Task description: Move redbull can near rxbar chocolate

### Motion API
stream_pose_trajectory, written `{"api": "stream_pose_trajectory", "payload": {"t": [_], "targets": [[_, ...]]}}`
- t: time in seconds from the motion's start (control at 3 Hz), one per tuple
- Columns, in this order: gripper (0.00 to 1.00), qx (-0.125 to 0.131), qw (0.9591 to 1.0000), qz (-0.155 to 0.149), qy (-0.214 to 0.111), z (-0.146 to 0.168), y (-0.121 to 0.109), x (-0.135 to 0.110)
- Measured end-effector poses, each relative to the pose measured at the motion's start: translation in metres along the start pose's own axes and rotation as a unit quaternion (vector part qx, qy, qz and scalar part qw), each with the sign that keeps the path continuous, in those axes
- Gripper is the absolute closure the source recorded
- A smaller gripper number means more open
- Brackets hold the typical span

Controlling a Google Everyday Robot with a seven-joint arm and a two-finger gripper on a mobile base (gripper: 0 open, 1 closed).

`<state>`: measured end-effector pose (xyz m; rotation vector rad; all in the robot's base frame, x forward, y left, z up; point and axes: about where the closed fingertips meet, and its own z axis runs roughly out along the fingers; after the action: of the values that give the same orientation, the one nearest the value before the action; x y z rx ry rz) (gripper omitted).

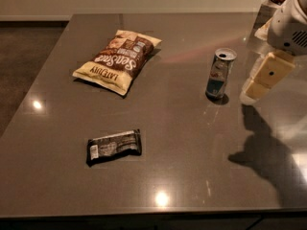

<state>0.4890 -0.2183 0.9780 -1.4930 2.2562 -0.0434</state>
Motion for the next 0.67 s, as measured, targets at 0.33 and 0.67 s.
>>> {"api": "stream_pose_trajectory", "payload": {"t": [0.33, 0.67], "targets": [[0.00, 0.000, 0.9987, 0.033, -0.040, 0.013, -0.027, -0.010], [0.00, -0.007, 0.9955, 0.061, -0.073, 0.027, -0.049, -0.019]]}}
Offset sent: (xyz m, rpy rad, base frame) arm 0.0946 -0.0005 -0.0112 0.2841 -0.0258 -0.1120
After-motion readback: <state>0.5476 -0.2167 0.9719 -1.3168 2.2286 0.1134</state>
